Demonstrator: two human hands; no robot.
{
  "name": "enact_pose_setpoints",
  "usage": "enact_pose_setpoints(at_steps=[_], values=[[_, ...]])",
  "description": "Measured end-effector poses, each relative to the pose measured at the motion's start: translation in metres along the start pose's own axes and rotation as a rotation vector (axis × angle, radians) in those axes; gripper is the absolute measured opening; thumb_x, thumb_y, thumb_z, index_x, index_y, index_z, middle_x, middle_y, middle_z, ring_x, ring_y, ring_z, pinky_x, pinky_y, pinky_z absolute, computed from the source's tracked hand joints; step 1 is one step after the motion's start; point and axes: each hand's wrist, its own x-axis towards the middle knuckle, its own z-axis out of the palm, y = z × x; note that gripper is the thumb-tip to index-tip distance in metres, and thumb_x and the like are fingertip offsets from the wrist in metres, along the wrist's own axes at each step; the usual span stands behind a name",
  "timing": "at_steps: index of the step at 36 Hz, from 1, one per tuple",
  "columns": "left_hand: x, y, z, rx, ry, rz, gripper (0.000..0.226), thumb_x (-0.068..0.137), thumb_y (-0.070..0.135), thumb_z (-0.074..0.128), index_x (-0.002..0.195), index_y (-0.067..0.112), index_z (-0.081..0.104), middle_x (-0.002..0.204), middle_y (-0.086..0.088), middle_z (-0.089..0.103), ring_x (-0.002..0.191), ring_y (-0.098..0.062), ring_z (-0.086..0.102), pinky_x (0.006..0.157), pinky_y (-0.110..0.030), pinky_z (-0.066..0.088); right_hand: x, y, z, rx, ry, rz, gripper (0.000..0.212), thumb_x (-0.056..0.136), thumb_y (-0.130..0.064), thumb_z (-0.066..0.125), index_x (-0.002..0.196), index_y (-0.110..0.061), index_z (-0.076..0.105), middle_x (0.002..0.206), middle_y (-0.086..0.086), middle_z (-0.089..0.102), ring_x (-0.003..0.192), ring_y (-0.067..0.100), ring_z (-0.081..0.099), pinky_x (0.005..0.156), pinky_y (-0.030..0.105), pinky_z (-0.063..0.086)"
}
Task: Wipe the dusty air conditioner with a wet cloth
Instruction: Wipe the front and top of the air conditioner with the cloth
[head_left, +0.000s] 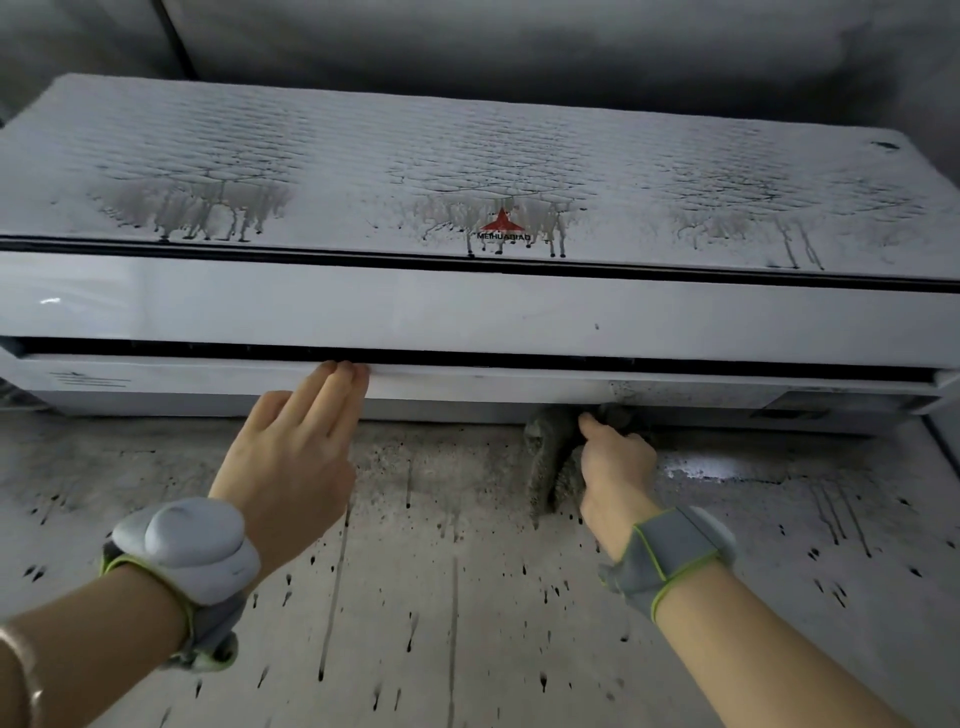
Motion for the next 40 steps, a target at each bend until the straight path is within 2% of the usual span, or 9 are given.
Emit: enact_pose_setpoints(at_steps=[3, 8, 15, 19, 22, 26, 31, 35, 40], values=[[0.0, 0.001, 0.001, -0.005, 0.01, 0.004, 0.061, 0.076, 0.017, 0.034, 0.129, -0.01, 0.048, 0.126, -0.021, 0.055, 0.118, -0.033, 0.053, 0.078, -0.043, 0.048, -0.005, 0.0, -0.002, -0.009, -0.013, -0.099, 0.039, 0.087, -0.019, 0.063, 0.118, 0.001, 0.051, 0.112, 0.012, 0.058, 0.092, 0.021, 0.05, 0.082, 0.027, 0.038], [-0.001, 0.004, 0.002, -0.009, 0.021, -0.007, 0.061, 0.074, 0.014, 0.043, 0.13, -0.01, 0.047, 0.126, -0.021, 0.054, 0.118, -0.032, 0.05, 0.08, -0.043, 0.045, -0.009, -0.011, -0.001, 0.099, 0.044, -0.202, 0.045, 0.082, -0.012, 0.068, 0.117, -0.003, 0.041, 0.104, 0.008, 0.052, 0.075, 0.011, 0.052, 0.055, 0.016, 0.038], [-0.001, 0.003, -0.002, -0.009, -0.005, -0.006, 0.062, 0.072, 0.014, 0.047, 0.129, -0.01, 0.048, 0.125, -0.021, 0.055, 0.117, -0.033, 0.053, 0.079, -0.044, 0.047, 0.003, -0.006, -0.007, 0.056, 0.132, -0.155, 0.033, 0.092, -0.004, 0.051, 0.123, -0.006, 0.042, 0.115, 0.013, 0.053, 0.088, 0.022, 0.049, 0.08, 0.024, 0.037], [0.0, 0.003, -0.002, 0.012, -0.022, -0.004, 0.063, 0.072, 0.015, 0.046, 0.129, -0.011, 0.047, 0.126, -0.022, 0.054, 0.117, -0.034, 0.054, 0.079, -0.043, 0.048, 0.011, -0.005, -0.012, 0.029, 0.126, -0.105, 0.038, 0.093, -0.005, 0.049, 0.13, -0.005, 0.039, 0.124, 0.014, 0.052, 0.09, 0.022, 0.046, 0.08, 0.024, 0.034], [0.001, 0.003, -0.002, 0.006, -0.017, -0.009, 0.062, 0.073, 0.016, 0.042, 0.129, -0.011, 0.047, 0.126, -0.022, 0.054, 0.117, -0.034, 0.053, 0.079, -0.044, 0.047, 0.006, -0.007, -0.012, 0.047, 0.08, -0.131, 0.039, 0.092, -0.011, 0.054, 0.128, -0.005, 0.041, 0.115, 0.012, 0.052, 0.089, 0.021, 0.048, 0.078, 0.027, 0.038], [0.0, 0.004, -0.001, -0.012, -0.008, -0.014, 0.063, 0.076, 0.019, 0.035, 0.13, -0.011, 0.046, 0.126, -0.022, 0.053, 0.117, -0.034, 0.052, 0.079, -0.044, 0.047, -0.002, -0.015, -0.005, 0.101, 0.058, -0.223, 0.032, 0.093, -0.011, 0.052, 0.123, -0.01, 0.042, 0.103, 0.003, 0.048, 0.074, 0.01, 0.048, 0.06, 0.021, 0.038], [-0.001, 0.006, -0.001, -0.02, -0.003, -0.024, 0.062, 0.076, 0.018, 0.036, 0.13, -0.011, 0.046, 0.126, -0.022, 0.053, 0.118, -0.032, 0.048, 0.078, -0.045, 0.047, 0.006, -0.016, -0.005, 0.092, 0.128, -0.188, 0.04, 0.094, -0.003, 0.044, 0.132, -0.011, 0.036, 0.11, 0.006, 0.046, 0.091, 0.02, 0.045, 0.083, 0.023, 0.035], [0.0, 0.004, -0.001, -0.012, -0.017, -0.014, 0.063, 0.078, 0.02, 0.033, 0.13, -0.012, 0.045, 0.127, -0.023, 0.053, 0.119, -0.033, 0.049, 0.078, -0.045, 0.048, 0.018, -0.014, -0.014, 0.024, 0.156, -0.104, 0.047, 0.093, -0.001, 0.042, 0.138, -0.01, 0.032, 0.131, 0.015, 0.046, 0.093, 0.022, 0.042, 0.084, 0.025, 0.033], [0.0, 0.006, 0.002, -0.012, -0.035, -0.017, 0.065, 0.078, 0.023, 0.032, 0.132, -0.012, 0.044, 0.133, -0.024, 0.049, 0.123, -0.034, 0.044, 0.08, -0.047, 0.047, 0.016, -0.012, -0.021, 0.024, 0.084, -0.174, 0.04, 0.094, -0.008, 0.048, 0.132, -0.012, 0.037, 0.119, 0.011, 0.052, 0.095, 0.022, 0.048, 0.085, 0.026, 0.037]])
